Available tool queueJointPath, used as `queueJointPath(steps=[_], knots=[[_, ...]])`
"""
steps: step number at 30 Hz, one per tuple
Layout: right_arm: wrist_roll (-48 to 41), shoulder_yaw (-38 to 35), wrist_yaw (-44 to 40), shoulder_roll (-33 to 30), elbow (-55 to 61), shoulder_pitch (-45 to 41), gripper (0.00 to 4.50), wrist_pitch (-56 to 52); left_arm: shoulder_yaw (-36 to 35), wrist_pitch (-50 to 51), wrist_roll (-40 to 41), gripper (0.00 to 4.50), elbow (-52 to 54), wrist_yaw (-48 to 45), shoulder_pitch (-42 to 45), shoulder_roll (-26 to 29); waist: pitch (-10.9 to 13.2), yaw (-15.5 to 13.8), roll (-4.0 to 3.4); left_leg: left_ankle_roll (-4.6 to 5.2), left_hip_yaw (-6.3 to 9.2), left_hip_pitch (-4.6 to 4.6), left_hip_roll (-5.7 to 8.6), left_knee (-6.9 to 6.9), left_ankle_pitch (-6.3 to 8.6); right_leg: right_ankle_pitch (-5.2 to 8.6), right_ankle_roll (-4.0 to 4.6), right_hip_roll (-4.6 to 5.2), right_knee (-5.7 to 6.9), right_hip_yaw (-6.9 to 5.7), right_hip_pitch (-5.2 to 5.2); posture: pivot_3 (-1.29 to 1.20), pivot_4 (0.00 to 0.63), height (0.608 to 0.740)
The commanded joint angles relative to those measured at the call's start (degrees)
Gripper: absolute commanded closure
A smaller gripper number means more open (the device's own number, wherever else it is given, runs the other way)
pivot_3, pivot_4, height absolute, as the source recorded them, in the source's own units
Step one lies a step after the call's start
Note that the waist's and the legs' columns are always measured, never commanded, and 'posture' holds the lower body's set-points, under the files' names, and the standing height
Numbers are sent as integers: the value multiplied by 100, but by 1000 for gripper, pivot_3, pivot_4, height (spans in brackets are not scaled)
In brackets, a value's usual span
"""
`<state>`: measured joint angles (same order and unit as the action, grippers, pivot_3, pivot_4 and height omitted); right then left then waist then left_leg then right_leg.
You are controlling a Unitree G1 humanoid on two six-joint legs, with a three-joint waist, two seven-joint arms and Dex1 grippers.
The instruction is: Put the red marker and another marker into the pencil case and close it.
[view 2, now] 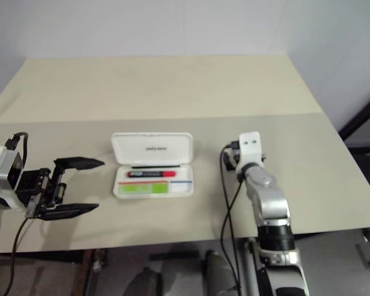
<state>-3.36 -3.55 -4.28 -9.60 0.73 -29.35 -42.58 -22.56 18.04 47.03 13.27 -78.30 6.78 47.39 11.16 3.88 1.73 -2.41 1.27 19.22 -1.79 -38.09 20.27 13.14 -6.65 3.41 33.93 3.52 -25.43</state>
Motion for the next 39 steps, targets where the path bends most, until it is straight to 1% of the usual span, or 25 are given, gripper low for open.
queueJointPath(steps=[1, 9, 12, 13, 18, 19, 20, 21, 22, 23, 28, 31, 35, 39], knots=[[35, 71, 66, 49, 14, -48, 0, -246, -212, -84, 62, 51, 261, 86, -101, 2, 0, 24, 1, 0, 0, 1, 0, 0, 0, 0, -1, 1, -2, 0, 0, 0, 150, 740], [120, 84, 141, -121, 327, 203, 0, -906, -338, -80, 62, 51, 287, 148, -199, 36, -3, 14, 3, 0, 4, 2, 0, 7, 0, 0, 0, 1, -7, -5, 0, 0, 150, 740], [216, 170, 202, -196, 309, 292, 592, -1128, -293, -97, 32, 0, 265, 172, -151, 23, -7, -44, 7, 0, 3, 3, 1, 7, 0, 1, 1, 2, -10, -5, 0, 0, 150, 740], [224, 196, 197, -207, 337, 320, 855, -1178, -279, -103, 24, 0, 253, 176, -131, 19, -8, -71, 9, 0, 3, 3, 1, 6, 0, 1, 1, 2, -11, -5, 0, 0, 150, 740], [207, 284, 97, -253, 622, 414, 2633, -1368, -219, -130, -5, 0, 200, 174, -44, 0, -13, -147, 16, 0, 7, 6, 1, 6, 0, 1, 1, 3, -16, -9, 1, 0, 150, 740], [207, 292, 86, -273, 653, 414, 2932, -1381, -207, -135, -10, 0, 191, 177, -26, -5, -13, -164, 16, 0, 6, 7, 1, 6, 1, 1, 2, 3, -17, -9, 1, 0, 150, 740], [206, 294, 78, -295, 673, 409, 3363, -1385, -196, -140, -16, 0, 186, 181, -14, -8, -13, -179, 16, 0, 5, 7, 1, 6, 1, 1, 2, 3, -17, -9, 1, 0, 150, 740], [200, 296, 59, -318, 694, 401, 3614, -1380, -194, -147, -17, 0, 181, 177, -8, -9, -13, -191, 16, 0, 5, 7, 1, 6, 1, 1, 2, 3, -18, -10, 1, 0, 150, 740], [190, 301, 22, -352, 708, 387, 3998, -1343, -189, -152, -18, 0, 177, 177, -2, -14, -13, -203, 17, 0, 3, 7, 1, 6, 2, 1, 2, 3, -19, -9, 1, 0, 150, 740], [173, 305, -24, -382, 719, 367, 4102, -1302, -185, -158, -21, 0, 169, 173, 4, -17, -13, -213, 17, 0, 2, 7, 2, 6, 2, 1, 2, 4, -19, -9, 1, 0, 150, 740], [33, 274, -387, -527, 733, 253, 4102, -884, -136, -188, -44, 0, 148, 181, 44, -43, -12, -212, 16, 0, 1, 8, 3, 5, 2, 1, 1, 4, -20, -9, 2, 0, 150, 740], [-36, 257, -636, -632, 811, 167, 4102, -426, -109, -222, -51, 0, 133, 180, 58, -66, -7, -192, 8, 0, 0, 8, 2, 5, 2, 1, 1, 3, -20, -9, 1, 0, 150, 740], [-318, 200, -1143, -828, 1023, -78, 4102, -215, -56, -242, -57, 0, 170, 215, 64, -122, -4, -175, 2, 0, -3, 9, 2, 6, 2, 0, -1, 3, -20, -8, 0, 0, 150, 740], [-642, 216, -1771, -1191, 1264, -453, 4102, -168, 1, -269, -46, 0, 157, 202, 60, -178, 0, -114, -3, 0, -5, 9, 1, 6, 2, -2, -3, 3, -19, -5, -1, 0, 150, 740]])
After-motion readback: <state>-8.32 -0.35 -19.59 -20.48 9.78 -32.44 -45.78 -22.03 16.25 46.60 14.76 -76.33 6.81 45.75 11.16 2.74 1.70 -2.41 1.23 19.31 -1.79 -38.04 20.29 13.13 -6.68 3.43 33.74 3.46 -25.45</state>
